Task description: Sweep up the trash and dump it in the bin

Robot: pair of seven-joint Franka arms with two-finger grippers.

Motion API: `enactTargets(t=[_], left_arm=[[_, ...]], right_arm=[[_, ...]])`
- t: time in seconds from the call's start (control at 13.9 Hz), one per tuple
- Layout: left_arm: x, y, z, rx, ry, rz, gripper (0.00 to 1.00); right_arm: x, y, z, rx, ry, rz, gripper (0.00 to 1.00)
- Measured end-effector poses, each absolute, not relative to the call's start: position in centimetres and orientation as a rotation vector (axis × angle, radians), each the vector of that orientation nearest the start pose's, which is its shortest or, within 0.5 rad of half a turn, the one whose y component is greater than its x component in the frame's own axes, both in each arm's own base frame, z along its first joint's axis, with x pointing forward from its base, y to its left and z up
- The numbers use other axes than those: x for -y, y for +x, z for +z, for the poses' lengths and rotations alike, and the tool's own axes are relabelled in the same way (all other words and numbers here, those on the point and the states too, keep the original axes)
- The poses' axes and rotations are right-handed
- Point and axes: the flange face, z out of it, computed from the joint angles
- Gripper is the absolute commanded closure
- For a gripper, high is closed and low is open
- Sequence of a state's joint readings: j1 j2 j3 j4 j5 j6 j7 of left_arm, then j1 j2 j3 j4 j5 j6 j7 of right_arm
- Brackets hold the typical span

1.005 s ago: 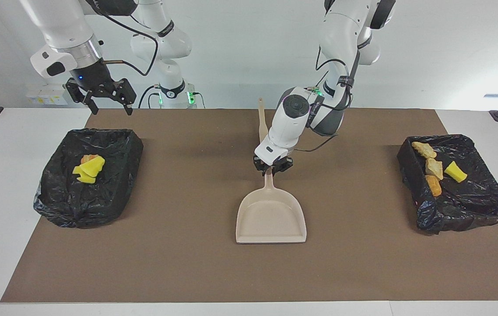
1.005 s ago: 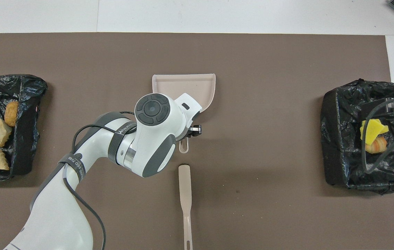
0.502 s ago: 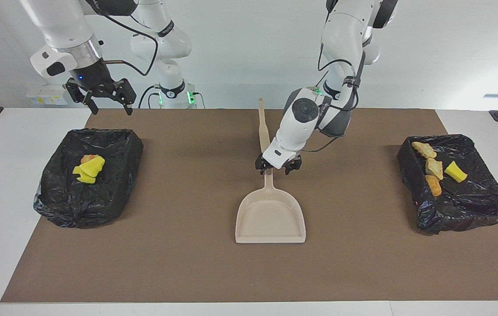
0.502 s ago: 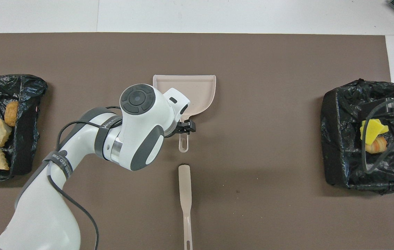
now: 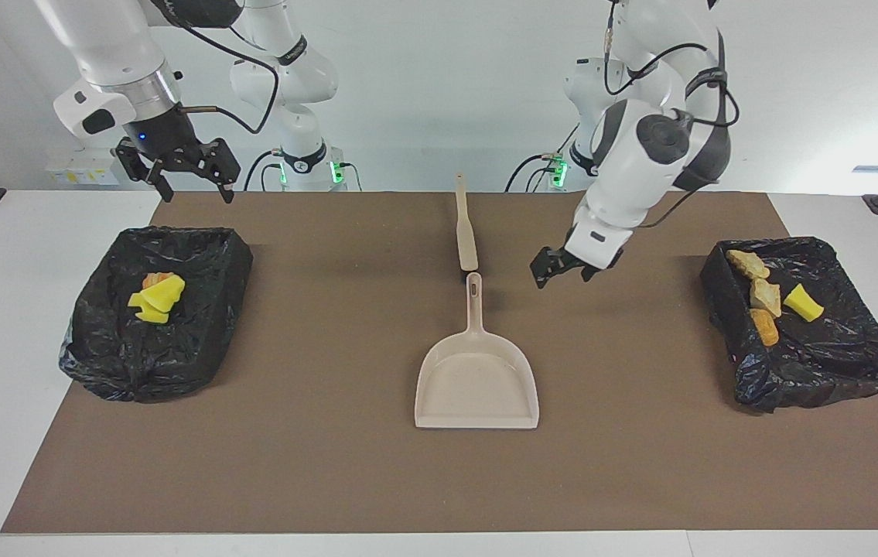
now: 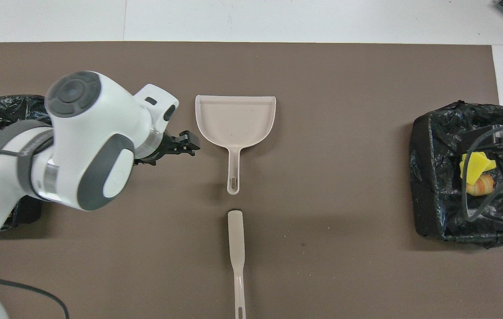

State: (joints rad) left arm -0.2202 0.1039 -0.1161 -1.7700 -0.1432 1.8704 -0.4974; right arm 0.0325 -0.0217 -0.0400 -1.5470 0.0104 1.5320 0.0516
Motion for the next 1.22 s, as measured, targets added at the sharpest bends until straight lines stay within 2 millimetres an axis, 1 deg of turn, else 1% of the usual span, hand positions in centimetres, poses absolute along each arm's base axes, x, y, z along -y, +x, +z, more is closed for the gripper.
enactTargets(t=[0.14, 0.22, 0.29, 0.5, 0.65, 0.72, 0.86, 1.0, 1.22], left_arm=[[16.3, 55.2, 52.9, 0.323, -3.246, 0.067, 0.0], [14.7, 55.0, 54.0, 0.277, -3.239, 0.039, 0.0], [13.3, 54.9, 54.6, 0.209, -3.233, 0.029, 0.0], [9.1, 55.0, 55.1, -0.012, -3.185, 0.036, 0.0], [6.8, 54.8, 55.8, -0.084, -3.158, 0.032, 0.0], [5.7, 54.5, 56.5, -0.113, -3.149, 0.034, 0.0], [3.5, 53.3, 58.6, -0.176, -3.13, 0.038, 0.0], [2.0, 51.9, 60.8, -0.194, -3.124, 0.025, 0.0], [1.3, 50.0, 63.9, -0.199, -3.108, 0.055, 0.0]], right_arm=[[0.3, 54.4, 64.4, -0.092, -3.129, -0.01, 0.0], [0.3, 54.4, 64.4, -0.092, -3.129, -0.01, 0.0], [0.3, 54.4, 64.4, -0.092, -3.129, -0.01, 0.0], [0.3, 54.4, 64.4, -0.092, -3.129, -0.01, 0.0], [0.3, 54.4, 64.4, -0.092, -3.129, -0.01, 0.0], [0.3, 54.4, 64.4, -0.092, -3.129, -0.01, 0.0], [0.3, 54.4, 64.4, -0.092, -3.129, -0.01, 0.0], [0.3, 54.4, 64.4, -0.092, -3.129, -0.01, 0.0], [0.3, 54.4, 64.4, -0.092, -3.129, -0.01, 0.0]])
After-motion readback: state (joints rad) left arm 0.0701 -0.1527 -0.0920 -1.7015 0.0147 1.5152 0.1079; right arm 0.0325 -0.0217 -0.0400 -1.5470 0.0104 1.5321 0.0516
